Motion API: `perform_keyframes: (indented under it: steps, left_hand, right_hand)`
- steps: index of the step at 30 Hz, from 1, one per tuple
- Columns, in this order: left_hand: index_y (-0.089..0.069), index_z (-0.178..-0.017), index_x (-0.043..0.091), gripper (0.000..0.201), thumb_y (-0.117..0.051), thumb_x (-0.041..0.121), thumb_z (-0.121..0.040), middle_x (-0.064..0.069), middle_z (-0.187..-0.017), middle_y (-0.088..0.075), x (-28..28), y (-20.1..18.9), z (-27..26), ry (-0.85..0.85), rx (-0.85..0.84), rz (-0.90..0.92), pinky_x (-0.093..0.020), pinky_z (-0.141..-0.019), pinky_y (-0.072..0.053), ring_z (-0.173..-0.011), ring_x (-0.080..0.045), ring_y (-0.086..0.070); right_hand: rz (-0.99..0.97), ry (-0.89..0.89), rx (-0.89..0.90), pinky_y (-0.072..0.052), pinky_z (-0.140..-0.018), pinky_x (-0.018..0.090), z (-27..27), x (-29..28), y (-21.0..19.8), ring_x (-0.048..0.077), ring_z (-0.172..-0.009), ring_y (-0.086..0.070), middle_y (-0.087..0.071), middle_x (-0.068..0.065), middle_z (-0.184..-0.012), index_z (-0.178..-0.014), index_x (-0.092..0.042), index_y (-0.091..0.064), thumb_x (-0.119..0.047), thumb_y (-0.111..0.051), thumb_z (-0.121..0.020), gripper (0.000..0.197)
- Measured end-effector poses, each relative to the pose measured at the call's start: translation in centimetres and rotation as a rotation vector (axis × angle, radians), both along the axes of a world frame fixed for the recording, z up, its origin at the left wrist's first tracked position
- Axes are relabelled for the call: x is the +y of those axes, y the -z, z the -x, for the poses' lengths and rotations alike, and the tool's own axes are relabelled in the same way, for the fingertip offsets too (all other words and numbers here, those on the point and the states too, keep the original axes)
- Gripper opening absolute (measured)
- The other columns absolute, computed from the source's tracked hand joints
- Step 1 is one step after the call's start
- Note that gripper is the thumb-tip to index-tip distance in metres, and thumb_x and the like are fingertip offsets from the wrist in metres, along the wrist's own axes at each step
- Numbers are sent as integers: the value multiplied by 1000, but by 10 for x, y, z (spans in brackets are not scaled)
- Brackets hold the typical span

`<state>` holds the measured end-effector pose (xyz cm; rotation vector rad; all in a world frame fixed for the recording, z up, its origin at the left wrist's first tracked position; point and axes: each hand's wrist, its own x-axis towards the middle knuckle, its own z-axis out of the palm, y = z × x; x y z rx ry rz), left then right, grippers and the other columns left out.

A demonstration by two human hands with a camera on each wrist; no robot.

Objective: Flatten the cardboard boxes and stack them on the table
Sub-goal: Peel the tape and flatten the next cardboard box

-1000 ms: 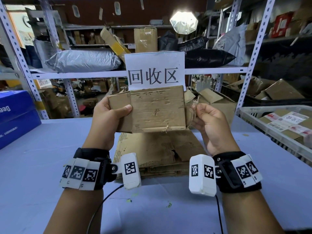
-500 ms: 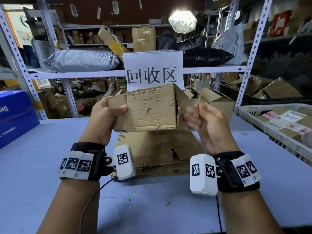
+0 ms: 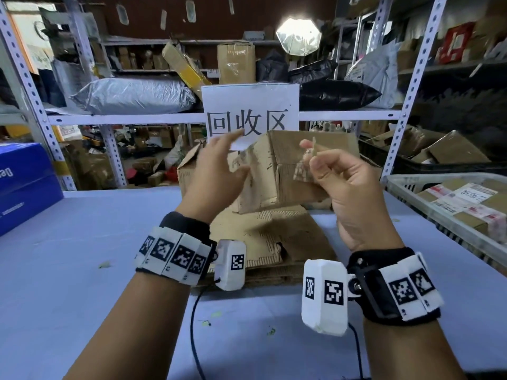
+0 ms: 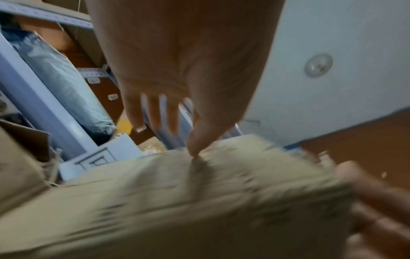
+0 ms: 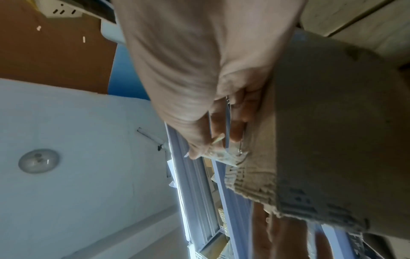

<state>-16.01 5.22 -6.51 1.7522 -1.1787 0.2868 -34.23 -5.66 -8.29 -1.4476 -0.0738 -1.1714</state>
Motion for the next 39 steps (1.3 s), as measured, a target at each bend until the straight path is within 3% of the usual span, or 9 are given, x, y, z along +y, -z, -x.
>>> perform_keyframes:
  steps: [3, 5, 10, 20, 24, 28, 32, 36, 39]
  left_hand:
    - [-41, -153, 40, 66, -65, 50, -93, 19, -152, -44, 12, 1, 21, 387, 134, -43, -38, -119, -34, -142, -1, -38]
    - [-35, -155, 42, 85, -67, 64, -80, 17, -154, -41, 15, 3, 26, 447, 143, -84, -41, -121, -31, -146, -6, -34]
    - [-42, -147, 42, 79, -83, 31, -81, 10, -144, -45, 13, 14, 18, 388, 108, -19, -40, -115, -39, -138, -8, -42]
    - [-49, -137, 45, 71, -83, 31, -77, 13, -142, -49, 23, 18, -1, 401, 162, 5, -10, -100, -42, -131, 9, -42]
    - [-24, -151, 52, 110, -92, 47, -65, 16, -151, -28, 25, 16, 7, 371, -3, -217, -32, -118, -26, -144, -2, -24]
    - [-13, -154, 54, 125, -95, 37, -61, 15, -149, -23, 22, 19, 10, 311, -79, -254, -26, -108, -28, -138, -3, -24]
    - [-16, -150, 57, 119, -94, 38, -61, 14, -141, -29, 25, 16, 5, 265, -91, -225, -29, -103, -34, -130, -9, -34]
    - [-19, -151, 54, 119, -94, 38, -60, 14, -140, -31, 27, 19, 4, 267, -102, -199, -31, -108, -35, -130, -9, -35]
    - [-20, -152, 52, 117, -94, 39, -61, 13, -142, -32, 27, 20, 4, 254, -84, -196, -39, -113, -39, -133, -11, -35]
  right_hand:
    - [-3, 44, 90, -51, -104, 45, -6, 5, 4, 16, -118, -66, -76, -2, -110, -80, -16, -73, -24, -69, -82, 9]
    - [-7, 53, 123, -54, -99, 41, -8, 8, 7, 14, -112, -69, -76, 0, -111, -87, -12, -70, -23, -68, -84, 12]
    - [-37, 43, 110, -57, -79, 25, -12, 8, 10, 8, -86, -70, -78, -1, -98, -90, -14, -69, -23, -68, -83, 12]
    - [-299, -96, -113, -60, -72, 30, -12, -1, 7, 16, -72, -69, -72, 5, -83, -88, -6, -63, -9, -68, -81, 8]
    - [-263, -93, -134, -60, -71, 29, -17, 4, 5, 18, -71, -70, -71, 5, -79, -89, -8, -61, -9, -69, -82, 11]
    - [-186, 78, -65, -60, -65, 30, -16, 4, 5, 19, -69, -72, -74, 7, -77, -98, -16, -55, -3, -70, -86, 23]
    - [128, 481, 134, -60, -73, 49, -9, -7, 4, 22, -73, -72, -75, 3, -79, -97, -35, -53, -12, -75, -88, 33]
    - [417, 755, 344, -56, -78, 46, -12, -11, 6, 14, -85, -67, -71, -12, -83, -88, -31, -71, -25, -70, -92, 7]
    - [559, 796, 456, -48, -85, 38, -14, -8, 9, 22, -101, -62, -73, -10, -96, -95, -25, -75, -47, -52, -100, 33]
